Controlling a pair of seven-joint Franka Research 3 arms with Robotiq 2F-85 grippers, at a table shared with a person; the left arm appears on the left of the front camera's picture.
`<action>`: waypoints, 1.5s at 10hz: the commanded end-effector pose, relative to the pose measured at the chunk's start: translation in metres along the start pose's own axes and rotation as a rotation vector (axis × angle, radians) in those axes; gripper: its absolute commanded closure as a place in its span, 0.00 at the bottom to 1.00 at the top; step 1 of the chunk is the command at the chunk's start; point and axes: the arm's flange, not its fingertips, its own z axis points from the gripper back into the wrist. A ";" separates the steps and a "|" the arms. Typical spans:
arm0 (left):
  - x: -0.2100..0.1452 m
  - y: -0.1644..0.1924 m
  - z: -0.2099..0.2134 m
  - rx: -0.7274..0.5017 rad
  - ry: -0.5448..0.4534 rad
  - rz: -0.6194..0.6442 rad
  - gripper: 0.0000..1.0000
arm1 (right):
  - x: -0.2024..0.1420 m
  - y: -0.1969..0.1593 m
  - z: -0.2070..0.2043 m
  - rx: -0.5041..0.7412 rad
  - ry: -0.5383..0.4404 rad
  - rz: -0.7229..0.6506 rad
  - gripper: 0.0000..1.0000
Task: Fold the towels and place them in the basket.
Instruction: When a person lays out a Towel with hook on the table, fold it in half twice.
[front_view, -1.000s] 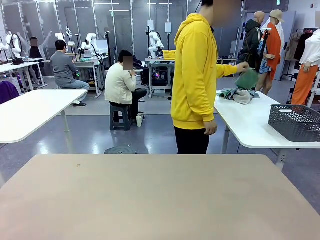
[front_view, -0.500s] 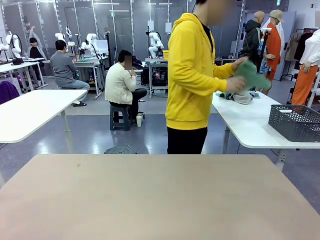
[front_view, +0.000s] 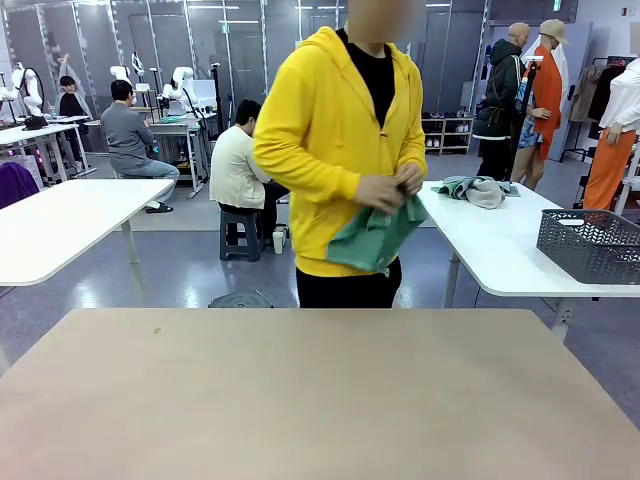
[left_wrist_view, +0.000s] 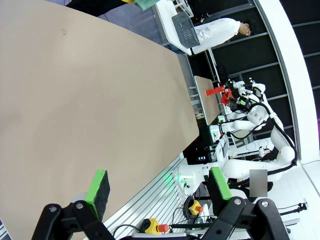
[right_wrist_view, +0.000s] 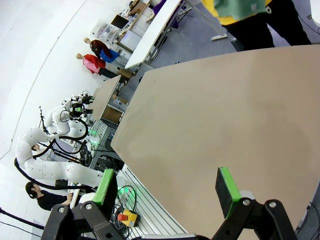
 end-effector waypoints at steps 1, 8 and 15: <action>0.001 0.001 0.001 0.003 -0.006 -0.011 0.00 | 0.000 0.000 0.002 0.008 0.001 0.006 0.00; 0.001 0.001 0.001 0.003 -0.006 -0.011 0.00 | 0.000 0.000 0.002 0.008 0.001 0.006 0.00; 0.001 0.001 0.001 0.003 -0.006 -0.011 0.00 | 0.000 0.000 0.002 0.008 0.001 0.006 0.00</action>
